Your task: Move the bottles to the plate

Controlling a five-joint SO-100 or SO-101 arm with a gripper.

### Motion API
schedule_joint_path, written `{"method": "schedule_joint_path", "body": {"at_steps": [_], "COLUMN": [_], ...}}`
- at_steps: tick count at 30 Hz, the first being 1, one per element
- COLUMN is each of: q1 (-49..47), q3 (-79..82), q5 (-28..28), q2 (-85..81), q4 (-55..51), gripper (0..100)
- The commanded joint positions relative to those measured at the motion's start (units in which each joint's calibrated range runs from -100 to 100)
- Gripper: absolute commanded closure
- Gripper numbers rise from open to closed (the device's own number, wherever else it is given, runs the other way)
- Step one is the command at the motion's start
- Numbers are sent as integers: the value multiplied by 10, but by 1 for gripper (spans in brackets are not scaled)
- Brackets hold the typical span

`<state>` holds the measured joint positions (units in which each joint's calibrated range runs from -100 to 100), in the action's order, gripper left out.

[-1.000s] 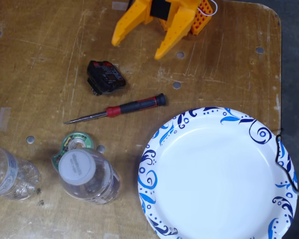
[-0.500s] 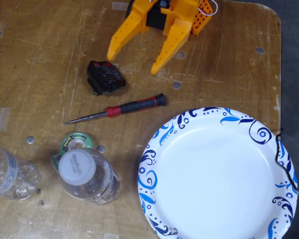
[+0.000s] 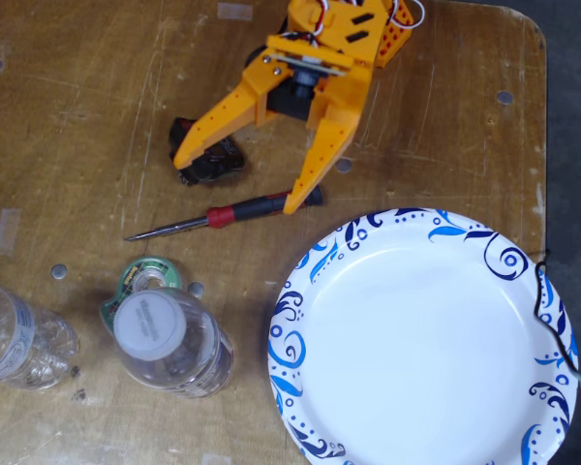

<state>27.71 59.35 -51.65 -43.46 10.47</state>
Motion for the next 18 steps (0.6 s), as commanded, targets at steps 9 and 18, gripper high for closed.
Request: {"method": "schedule_joint_path", "body": {"at_steps": [9,18], "q1": [-18,5], "q3": [-106,-197], "q5": [-2,-16], "q2": [124,218], "q4": [71,72], "gripper": [63,63]}}
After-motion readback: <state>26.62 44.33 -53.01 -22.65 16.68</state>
